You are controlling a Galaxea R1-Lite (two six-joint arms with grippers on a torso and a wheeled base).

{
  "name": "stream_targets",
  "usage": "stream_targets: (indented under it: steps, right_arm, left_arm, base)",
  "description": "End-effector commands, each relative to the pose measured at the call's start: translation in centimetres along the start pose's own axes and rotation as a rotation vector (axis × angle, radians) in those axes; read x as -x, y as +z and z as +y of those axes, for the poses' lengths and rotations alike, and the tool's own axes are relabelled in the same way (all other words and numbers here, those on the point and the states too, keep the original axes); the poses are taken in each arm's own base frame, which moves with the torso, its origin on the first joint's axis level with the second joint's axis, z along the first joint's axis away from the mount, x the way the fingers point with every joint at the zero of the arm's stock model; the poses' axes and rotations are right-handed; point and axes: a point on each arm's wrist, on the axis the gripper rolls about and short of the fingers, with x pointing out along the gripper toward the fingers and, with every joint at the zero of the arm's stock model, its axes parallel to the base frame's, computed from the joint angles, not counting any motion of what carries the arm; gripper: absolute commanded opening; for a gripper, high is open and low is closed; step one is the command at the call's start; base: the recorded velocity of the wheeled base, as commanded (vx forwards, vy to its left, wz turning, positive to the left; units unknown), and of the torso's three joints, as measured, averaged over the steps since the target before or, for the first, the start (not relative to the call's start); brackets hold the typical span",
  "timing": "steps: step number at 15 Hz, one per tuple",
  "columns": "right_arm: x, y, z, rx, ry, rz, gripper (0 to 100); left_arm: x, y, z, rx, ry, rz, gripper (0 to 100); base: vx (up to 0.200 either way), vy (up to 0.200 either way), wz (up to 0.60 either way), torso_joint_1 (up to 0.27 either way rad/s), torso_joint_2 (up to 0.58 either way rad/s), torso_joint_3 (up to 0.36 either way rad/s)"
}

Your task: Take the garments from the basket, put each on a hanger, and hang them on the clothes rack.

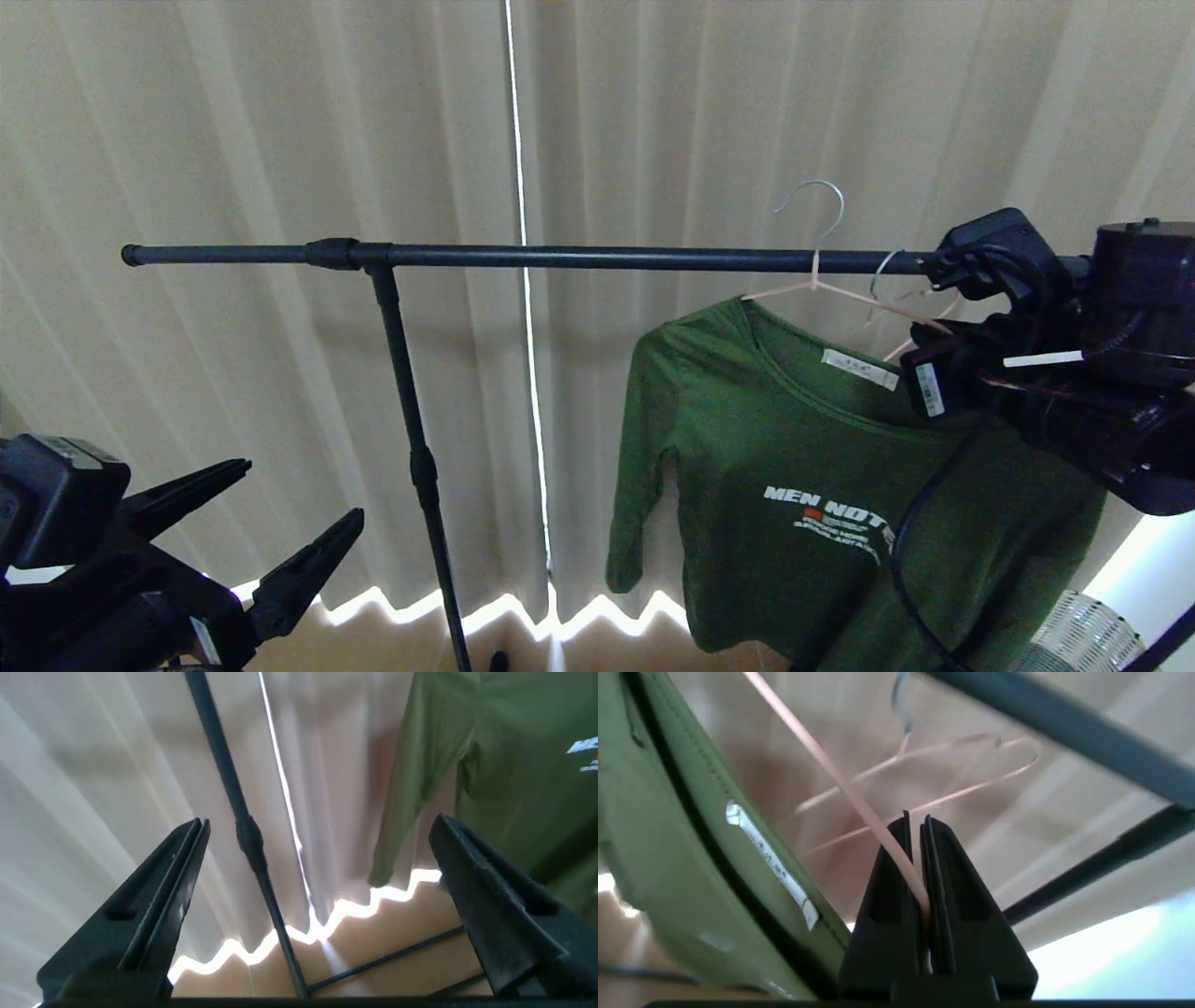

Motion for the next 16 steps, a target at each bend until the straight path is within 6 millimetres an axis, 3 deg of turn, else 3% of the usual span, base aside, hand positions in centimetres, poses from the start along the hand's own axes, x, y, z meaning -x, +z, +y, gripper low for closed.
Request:
stream_targets:
  steps: [1,8,16]
  right_arm:
    - [-1.4,0.7,2.6,0.03,-0.003,0.015,0]
    - [-3.2,-0.4,5.8,0.119,0.01,0.096,0]
    - [-2.6,-0.3,6.8,0.125,0.032,0.08,0]
  left_arm:
    - [0.0,0.0,0.0,0.0,-0.001,0.001,100]
    - [0.1,-0.3,-0.3,-0.003,-0.025,0.011,100]
    - [0.2,-0.4,-0.4,-0.004,-0.028,0.014,100]
  base:
    - [0.0,0.0,0.0,0.0,0.0,0.0]
    - [0.0,0.0,0.0,0.0,0.0,0.0]
    - [0.0,0.0,0.0,0.0,0.0,0.0]
